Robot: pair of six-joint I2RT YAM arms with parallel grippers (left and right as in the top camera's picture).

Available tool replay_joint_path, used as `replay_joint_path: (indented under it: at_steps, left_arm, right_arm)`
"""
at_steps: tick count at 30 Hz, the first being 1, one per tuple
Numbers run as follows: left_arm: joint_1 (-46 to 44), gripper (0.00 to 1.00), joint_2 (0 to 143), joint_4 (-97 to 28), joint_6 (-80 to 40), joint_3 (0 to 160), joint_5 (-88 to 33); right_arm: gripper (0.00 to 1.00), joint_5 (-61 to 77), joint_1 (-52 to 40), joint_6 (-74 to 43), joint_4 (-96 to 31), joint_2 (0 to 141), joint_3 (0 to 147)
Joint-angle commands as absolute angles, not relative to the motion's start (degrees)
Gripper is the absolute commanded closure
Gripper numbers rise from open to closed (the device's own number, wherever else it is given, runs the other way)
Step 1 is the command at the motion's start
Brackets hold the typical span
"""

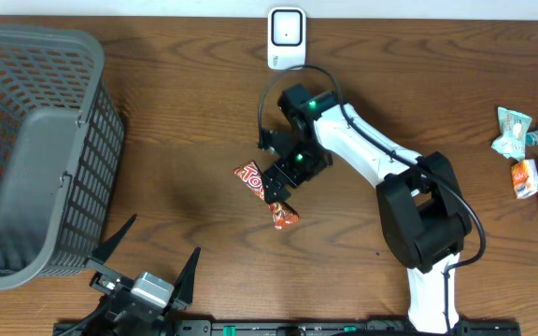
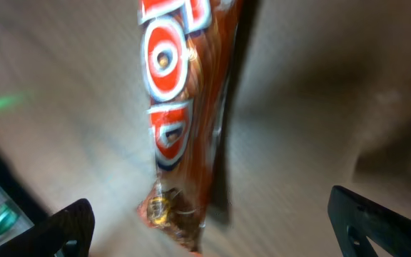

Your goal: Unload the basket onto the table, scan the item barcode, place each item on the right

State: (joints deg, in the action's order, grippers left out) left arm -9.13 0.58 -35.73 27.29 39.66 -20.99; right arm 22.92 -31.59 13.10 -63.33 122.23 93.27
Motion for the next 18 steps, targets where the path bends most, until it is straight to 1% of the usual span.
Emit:
replay_joint_path:
  at_steps: [1,4,8,12,16,18]
  left_arm:
    - [-9.34,0.02,0.16,-35.51,27.86,39.53,-20.93]
    - [-9.34,0.02,0.16,-35.51,27.86,39.53,-20.93]
    - [-9.34,0.02,0.16,-35.51,27.86,39.53,-20.93]
    - [-9.34,0.02,0.16,-35.51,27.86,39.53,-20.93]
    - [-9.34,0.02,0.16,-35.48,27.86,39.53,-20.93]
    - [-9.34,0.02,0.16,-35.48,27.86,39.53,-20.93]
  right_arm:
    - [0.01,6.59,-35.55,6.57,-61.84,122.45,95.53]
    - [0.01,-4.40,-38.59,0.45,-59.46,122.48,95.37]
    - [0.01,-6.04,-42.41,-0.38,-58.11,122.48,95.35]
    - [0.01,-12.08,-46.50,-3.14,-57.54,122.48,95.31]
    - [0.01,-12.62,-49.63,-3.16,-51.51,122.58,93.12]
    - [0.01,-15.20,-50.54,-3.27,-48.60,122.98,91.74]
